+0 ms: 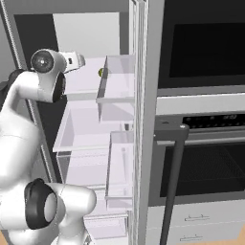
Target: Place one lime and one chicken drumstick in each tupperware on the nearby counter, to pack two identical lunches.
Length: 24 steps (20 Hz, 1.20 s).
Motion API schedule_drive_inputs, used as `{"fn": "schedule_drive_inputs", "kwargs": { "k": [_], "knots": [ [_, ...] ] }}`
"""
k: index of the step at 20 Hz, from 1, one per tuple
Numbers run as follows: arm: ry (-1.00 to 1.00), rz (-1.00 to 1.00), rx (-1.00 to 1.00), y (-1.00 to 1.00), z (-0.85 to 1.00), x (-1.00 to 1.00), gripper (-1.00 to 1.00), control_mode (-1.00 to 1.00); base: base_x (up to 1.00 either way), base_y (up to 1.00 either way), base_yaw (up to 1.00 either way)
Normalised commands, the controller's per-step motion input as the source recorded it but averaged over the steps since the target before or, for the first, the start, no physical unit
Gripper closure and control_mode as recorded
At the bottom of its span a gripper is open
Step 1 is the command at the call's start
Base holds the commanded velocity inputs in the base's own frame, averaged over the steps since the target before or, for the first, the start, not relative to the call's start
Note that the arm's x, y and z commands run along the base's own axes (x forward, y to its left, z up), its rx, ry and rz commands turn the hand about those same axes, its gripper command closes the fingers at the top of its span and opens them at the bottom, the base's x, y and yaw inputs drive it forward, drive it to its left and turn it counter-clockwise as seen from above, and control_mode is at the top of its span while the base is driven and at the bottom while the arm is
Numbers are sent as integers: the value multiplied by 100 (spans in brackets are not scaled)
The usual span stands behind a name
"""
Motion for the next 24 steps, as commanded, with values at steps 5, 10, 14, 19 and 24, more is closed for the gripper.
{"fn": "schedule_drive_inputs", "kwargs": {
  "k": [5,10,14,19,24],
  "knots": [
    [-22,-5,11,-7,0,-100,100,-100,0,0,0],
    [18,-13,4,0,6,-100,100,-100,0,0,0],
    [69,-14,0,0,-1,-100,100,-100,0,0,0],
    [85,-4,-1,0,-16,-64,100,-100,0,0,0],
    [33,-1,0,0,-12,0,100,-100,0,0,0]
  ]
}}
